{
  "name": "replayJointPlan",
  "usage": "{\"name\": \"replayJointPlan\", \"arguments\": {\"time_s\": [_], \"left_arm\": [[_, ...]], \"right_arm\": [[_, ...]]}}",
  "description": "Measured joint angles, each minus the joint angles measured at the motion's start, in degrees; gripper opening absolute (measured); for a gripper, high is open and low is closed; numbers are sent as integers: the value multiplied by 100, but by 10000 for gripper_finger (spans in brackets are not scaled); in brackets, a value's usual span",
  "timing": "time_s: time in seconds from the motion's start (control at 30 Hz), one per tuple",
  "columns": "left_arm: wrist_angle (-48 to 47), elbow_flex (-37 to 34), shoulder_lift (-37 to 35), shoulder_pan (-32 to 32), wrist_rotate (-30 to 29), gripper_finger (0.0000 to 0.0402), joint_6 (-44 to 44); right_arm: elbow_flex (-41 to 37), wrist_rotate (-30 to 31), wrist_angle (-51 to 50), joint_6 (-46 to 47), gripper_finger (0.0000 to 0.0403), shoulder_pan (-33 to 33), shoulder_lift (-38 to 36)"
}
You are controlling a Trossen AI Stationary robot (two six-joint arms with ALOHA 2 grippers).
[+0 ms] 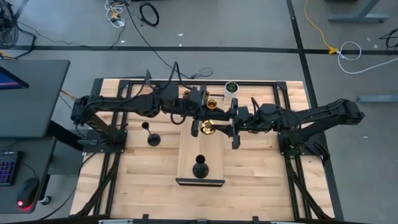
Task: Pick & Place candle stick holders
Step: Put the golden candle holder aligned with the golden candle holder on the shelf
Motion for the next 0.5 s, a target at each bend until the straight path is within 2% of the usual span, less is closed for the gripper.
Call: {"name": "replayJointPlan", "arguments": {"time_s": [0.23, 0.37, 0.5], "left_arm": [[42, -4, 70, -30, 2, 13, 18], [175, 2, 86, -27, -135, 17, 28], [135, 0, 101, -28, -148, 13, 33]], "right_arm": [[2, 55, 308, -105, 223, -24, 40], [2, 33, 511, -105, 234, -24, 135], [2, 26, 562, -124, 228, -39, 306]]}}
